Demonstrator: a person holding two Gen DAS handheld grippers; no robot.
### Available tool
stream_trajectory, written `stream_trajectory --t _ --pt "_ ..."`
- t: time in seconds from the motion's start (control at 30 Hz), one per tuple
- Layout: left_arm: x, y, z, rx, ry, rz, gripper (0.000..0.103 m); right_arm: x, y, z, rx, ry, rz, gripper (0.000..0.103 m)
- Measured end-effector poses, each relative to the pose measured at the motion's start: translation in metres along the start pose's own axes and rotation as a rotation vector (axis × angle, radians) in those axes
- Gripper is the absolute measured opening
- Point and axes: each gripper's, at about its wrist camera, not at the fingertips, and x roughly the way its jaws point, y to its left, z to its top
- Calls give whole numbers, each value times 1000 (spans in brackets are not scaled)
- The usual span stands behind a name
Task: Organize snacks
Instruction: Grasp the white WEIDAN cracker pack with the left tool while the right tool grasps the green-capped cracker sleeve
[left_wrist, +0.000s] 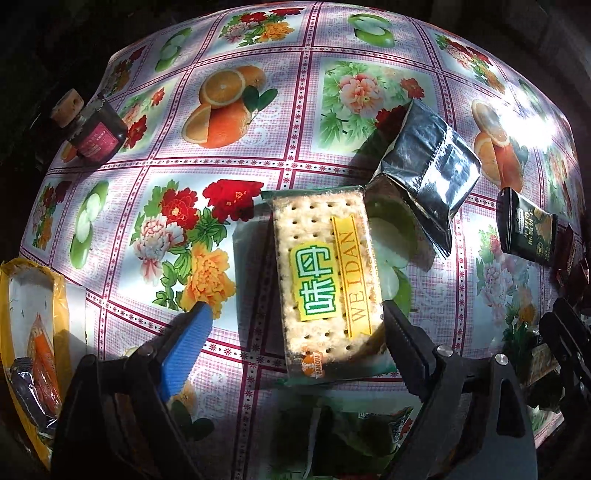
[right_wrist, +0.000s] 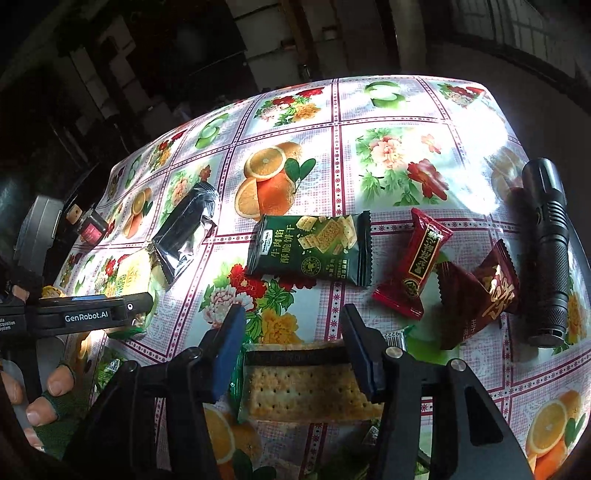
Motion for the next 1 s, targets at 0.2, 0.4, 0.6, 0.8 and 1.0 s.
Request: stream_trajectory --t 0.2,0.4,0.6,0.8,1.0 --pt "-4 42 -17 2 11 9 94 -25 26 -37 -106 52 121 64" --pt "-2 50 -6 44 0 18 93 -29 31 -57 -239 144 152 68" --pt "-2 18 10 182 -46 43 93 -43 58 -71 -483 182 139 80" --pt "5 -8 25 247 -67 64 94 -25 79 -81 -702 264 36 82" --pt "-2 -10 10 253 -77 4 84 -17 72 -87 -677 330 69 82"
